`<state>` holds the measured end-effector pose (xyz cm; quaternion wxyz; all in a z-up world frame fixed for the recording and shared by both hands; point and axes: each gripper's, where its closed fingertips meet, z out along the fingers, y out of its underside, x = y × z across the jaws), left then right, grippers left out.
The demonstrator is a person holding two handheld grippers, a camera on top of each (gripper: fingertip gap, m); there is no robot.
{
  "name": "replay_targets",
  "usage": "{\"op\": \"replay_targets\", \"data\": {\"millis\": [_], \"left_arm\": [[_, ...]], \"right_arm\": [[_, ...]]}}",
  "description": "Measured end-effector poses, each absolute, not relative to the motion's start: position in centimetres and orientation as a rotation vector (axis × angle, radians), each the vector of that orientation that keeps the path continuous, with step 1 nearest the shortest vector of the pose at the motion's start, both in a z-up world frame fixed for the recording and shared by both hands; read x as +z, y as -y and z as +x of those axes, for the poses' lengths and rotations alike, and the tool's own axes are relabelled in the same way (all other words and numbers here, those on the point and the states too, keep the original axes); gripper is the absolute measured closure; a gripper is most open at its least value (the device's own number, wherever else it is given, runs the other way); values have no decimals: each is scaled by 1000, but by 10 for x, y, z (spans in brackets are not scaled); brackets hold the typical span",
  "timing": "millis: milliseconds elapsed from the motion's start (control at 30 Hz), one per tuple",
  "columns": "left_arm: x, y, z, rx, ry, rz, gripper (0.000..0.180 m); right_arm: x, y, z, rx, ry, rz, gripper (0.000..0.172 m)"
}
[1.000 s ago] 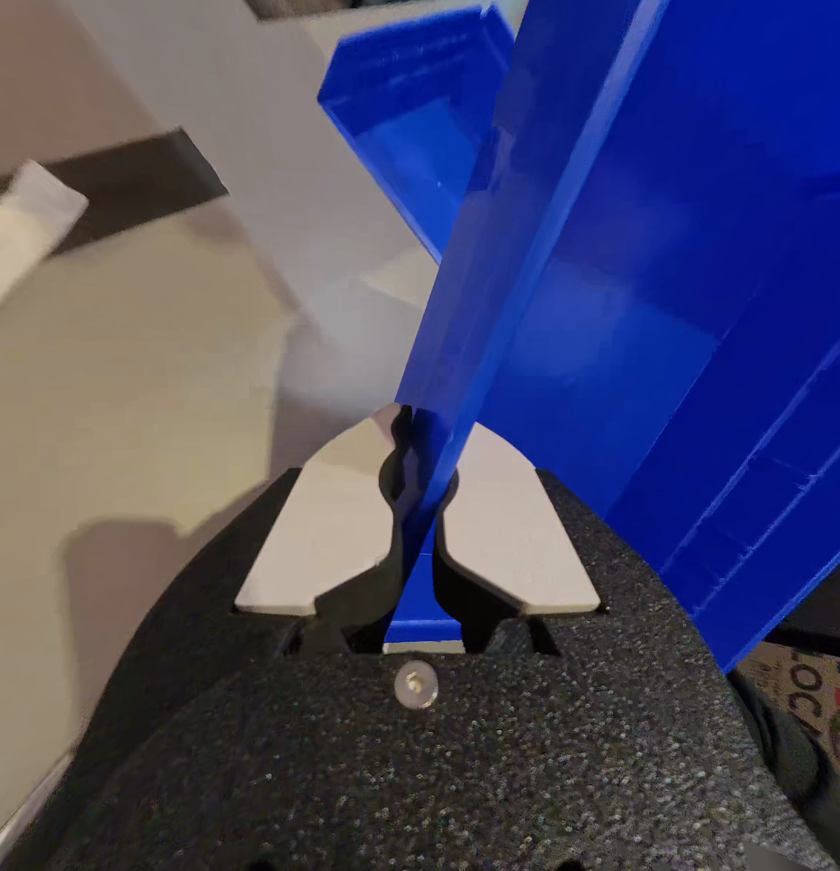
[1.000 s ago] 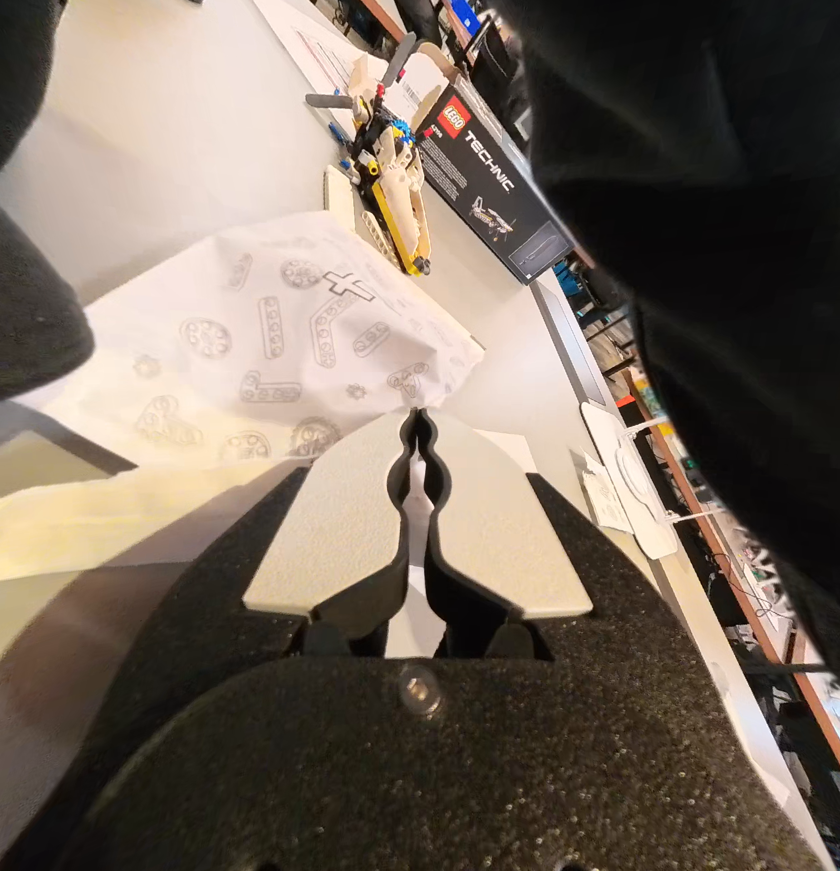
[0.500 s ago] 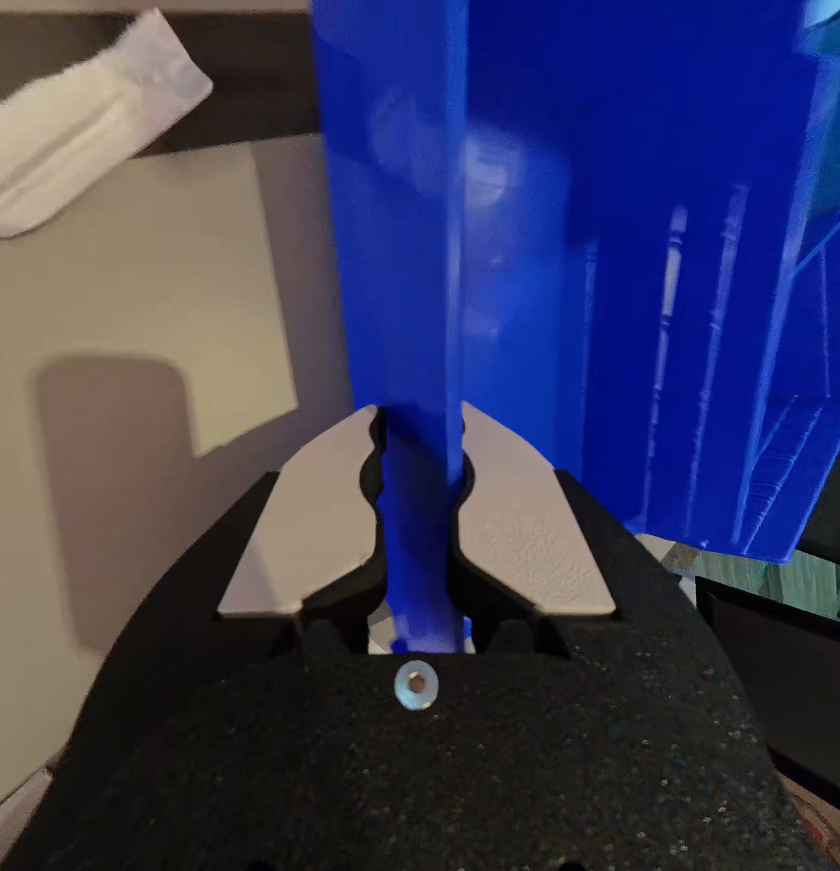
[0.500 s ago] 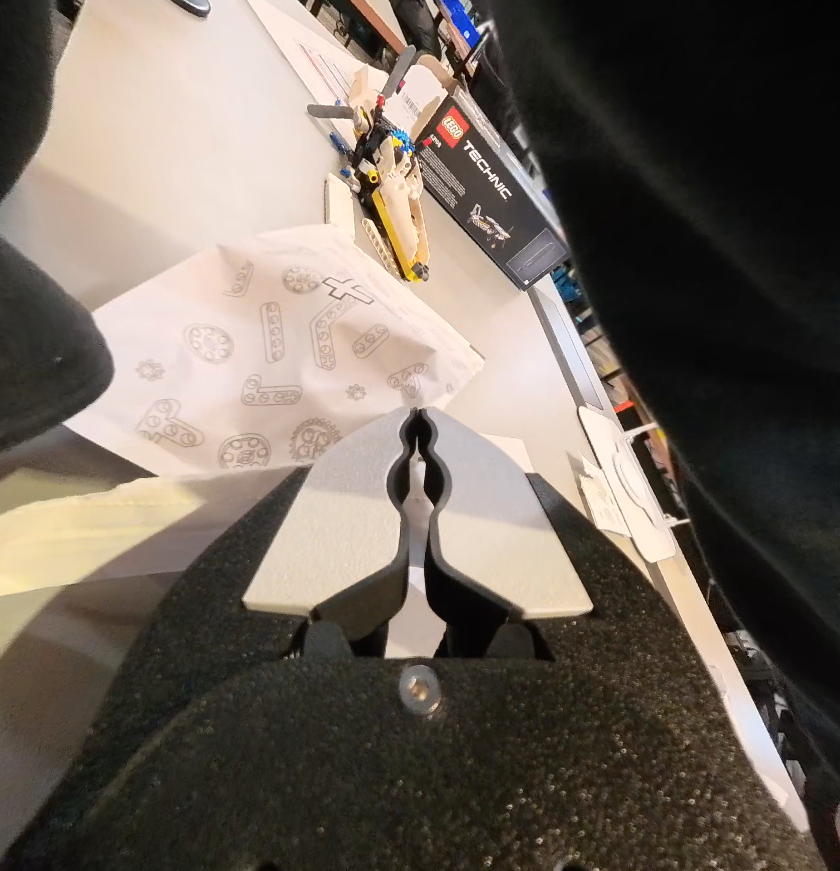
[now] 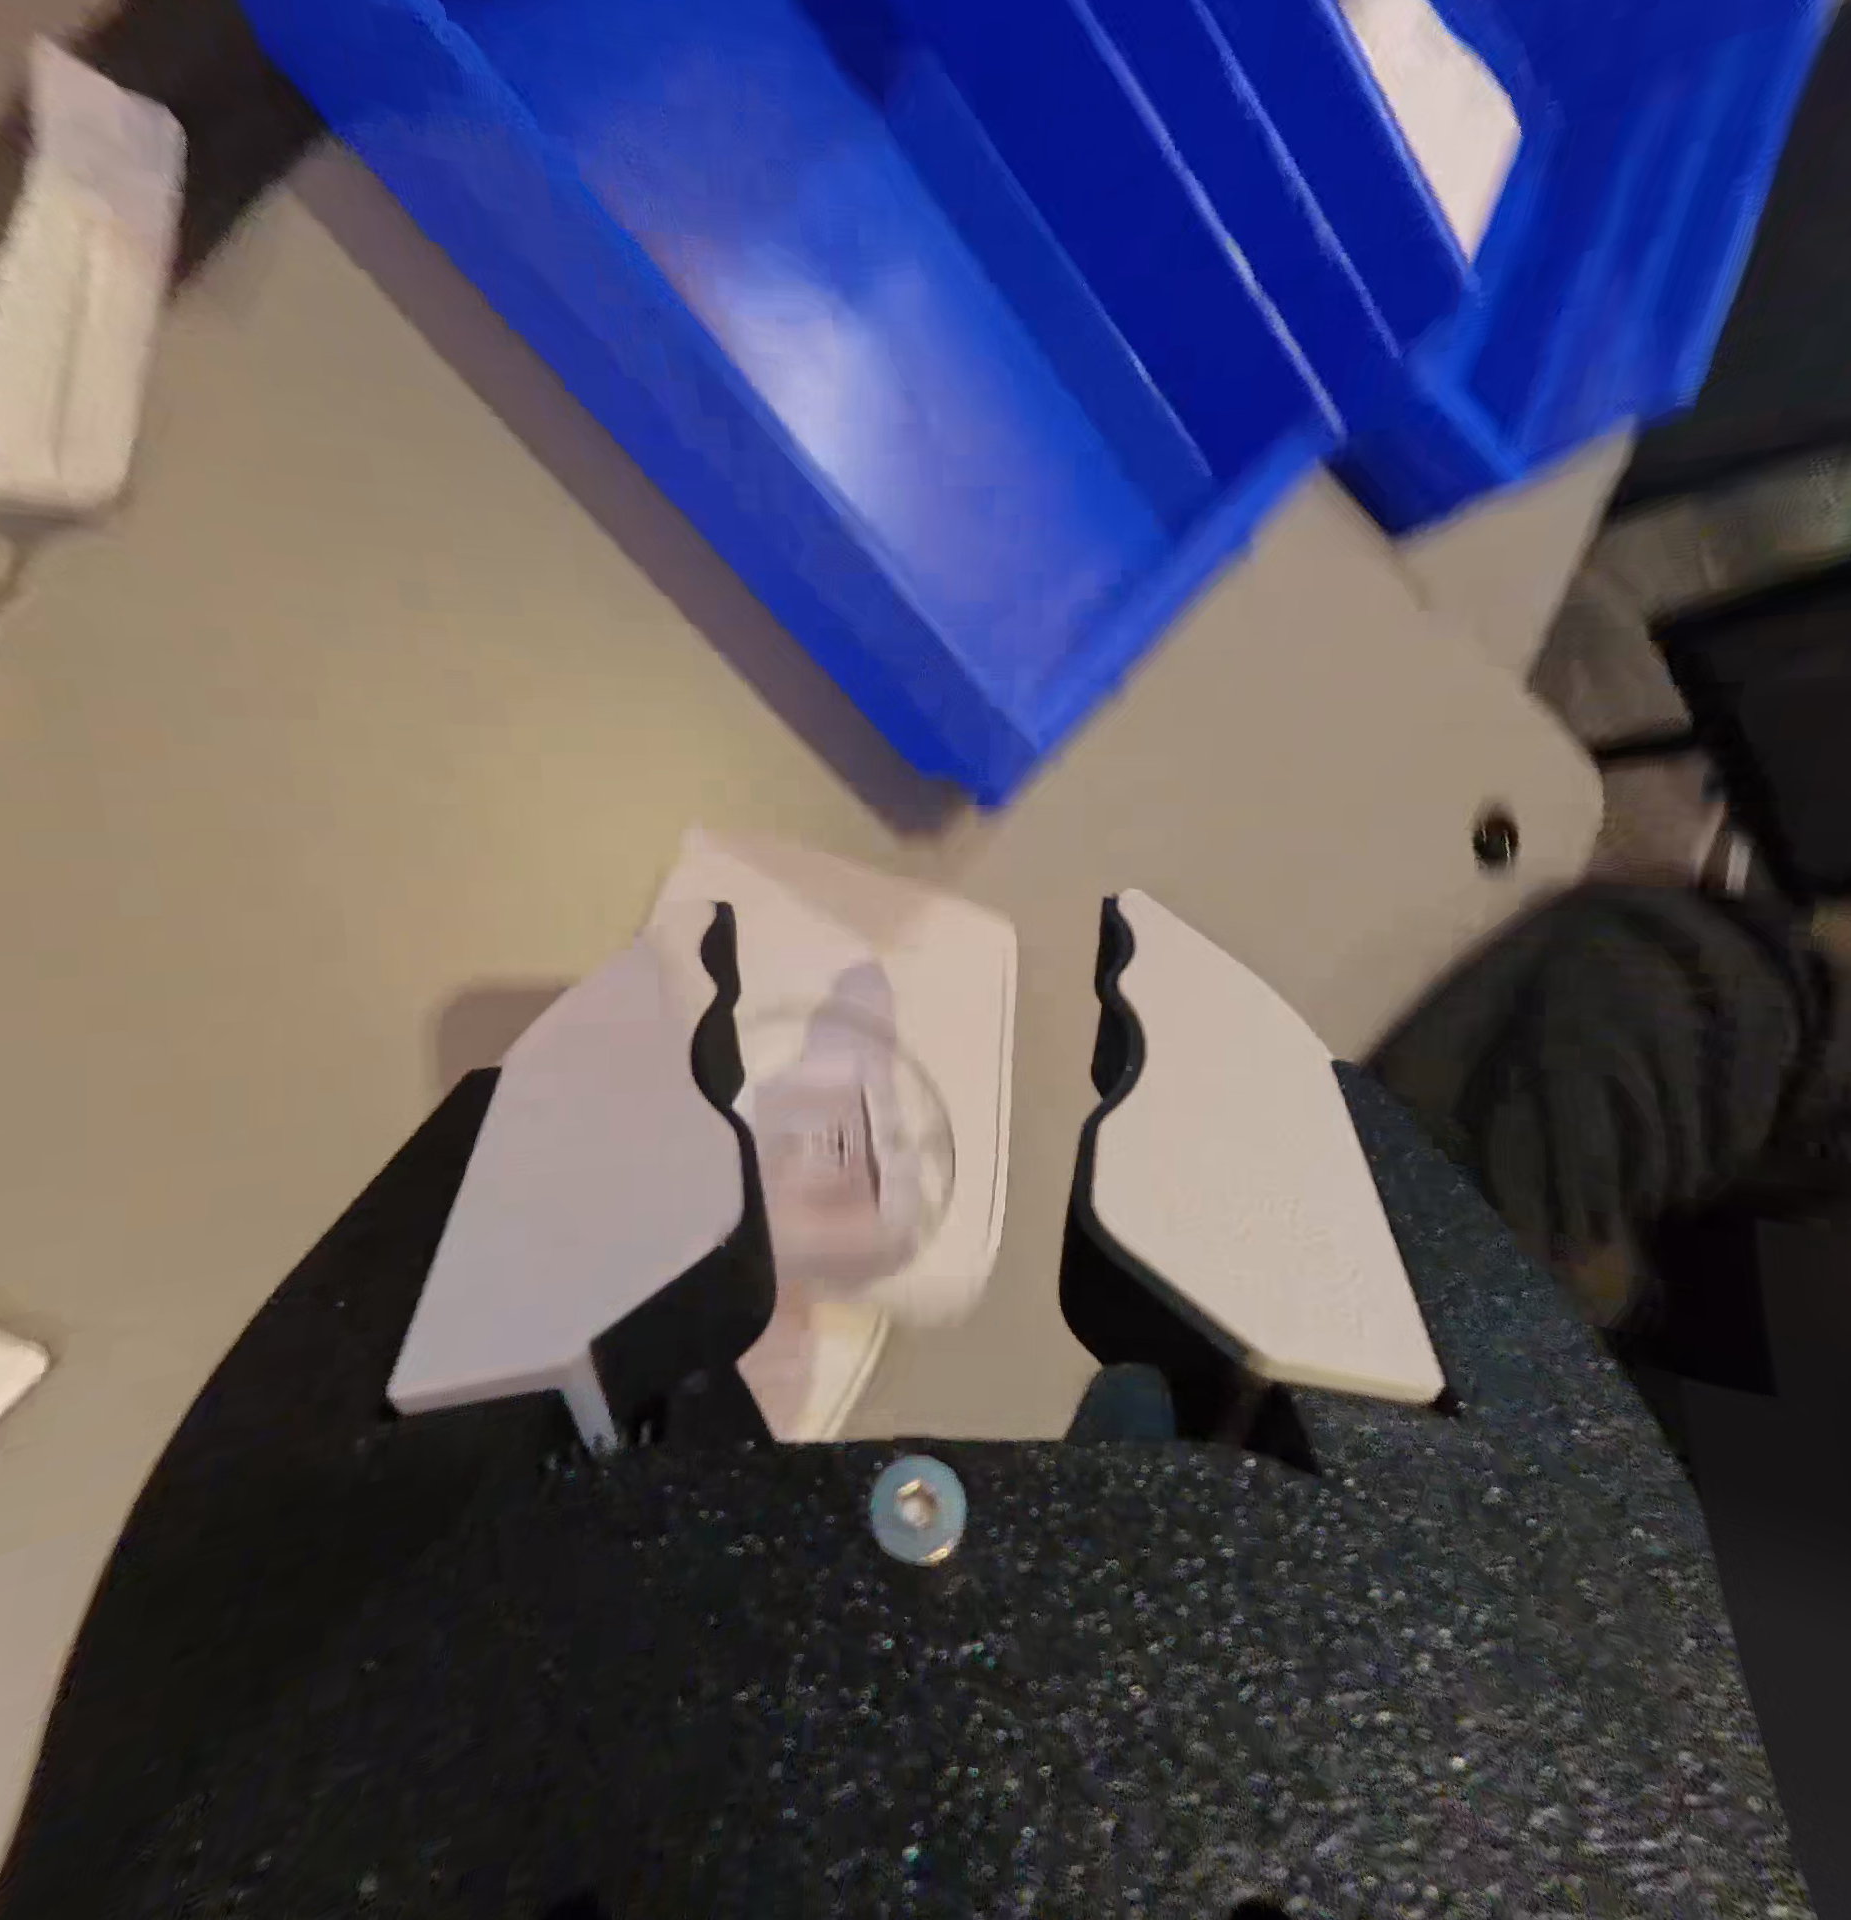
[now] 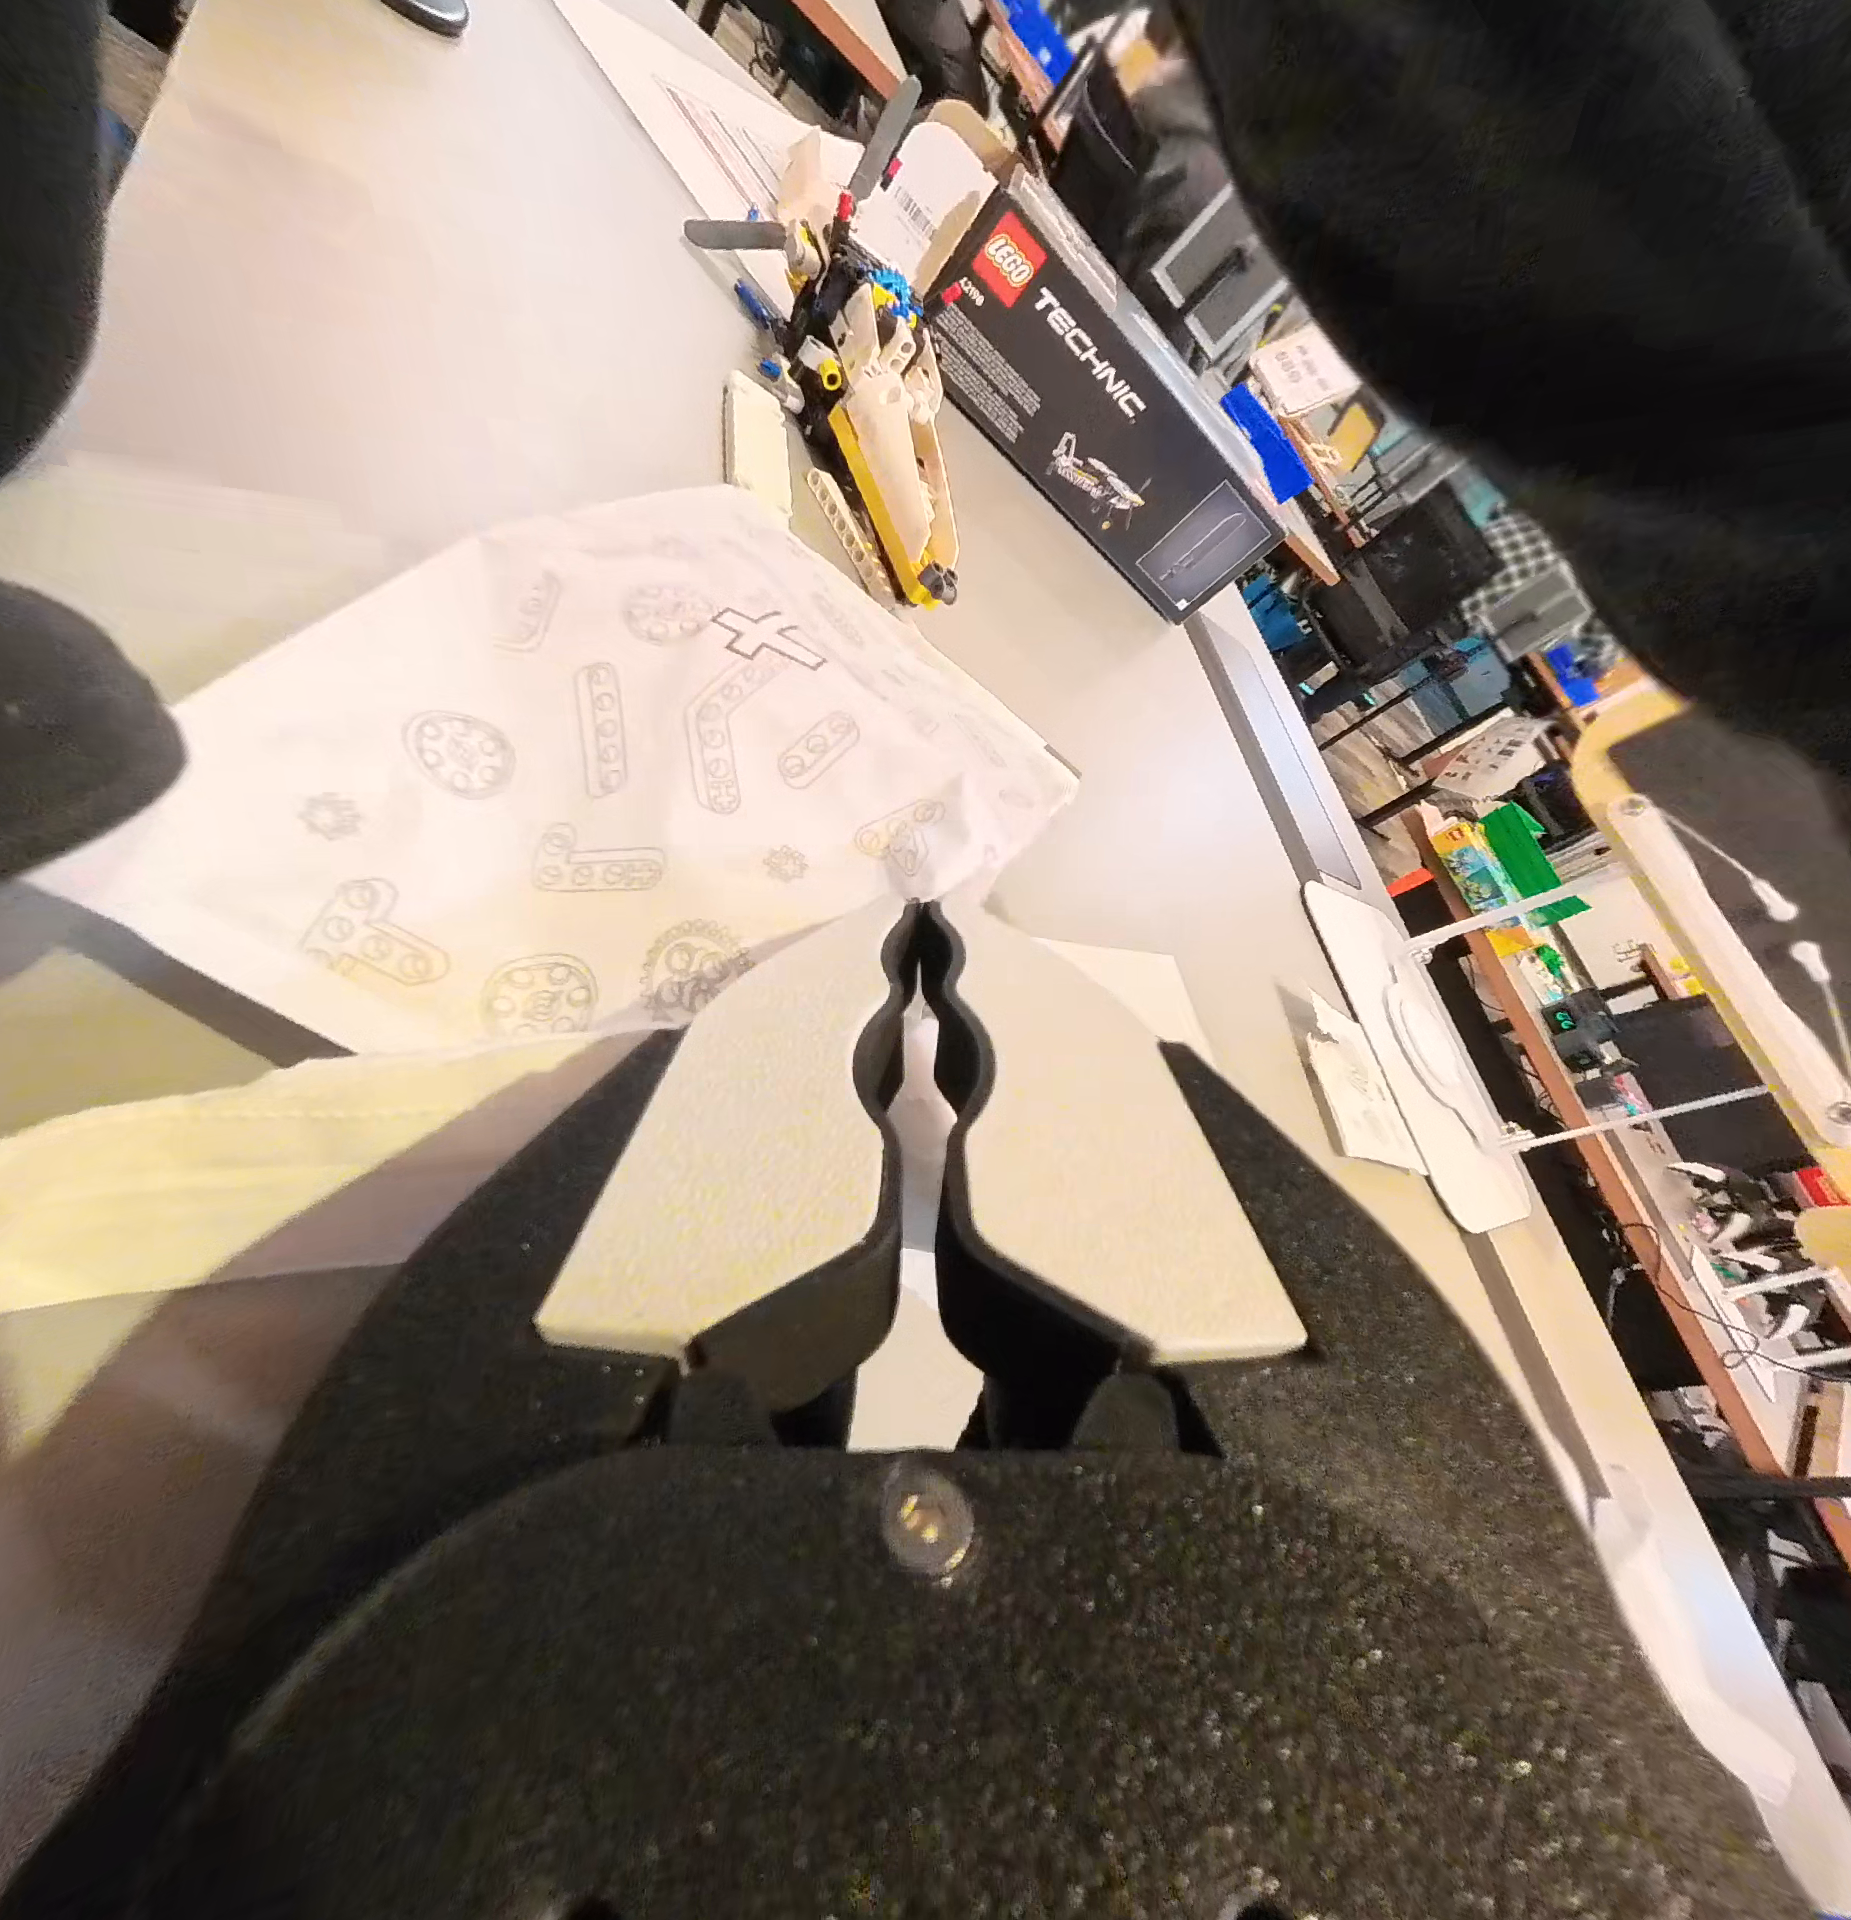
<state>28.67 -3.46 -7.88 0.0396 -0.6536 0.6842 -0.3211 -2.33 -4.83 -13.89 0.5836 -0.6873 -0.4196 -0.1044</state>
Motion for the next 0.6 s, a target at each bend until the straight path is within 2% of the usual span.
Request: {"op": "replay_targets", "data": {"millis": [33,200,300,433,600], "left_arm": [[-76,36,259,-1000,-2183,-1940,113],[-89,21,114,-944,-2516,-1694,120],[-116,-16,60,-741,-2556,-1712,122],[-150,-64,48,-544,-2484,-1834,126],[-179,-82,61,-361,-2426,-1935,139]], "right_arm": [[-139,48,-23,-239,979,-1607,172],[-143,45,-23,-217,985,-1624,172],[-145,42,-21,-210,981,-1637,172],[-146,37,-19,-223,977,-1645,172],[-148,34,-17,-234,976,-1653,172]]}}
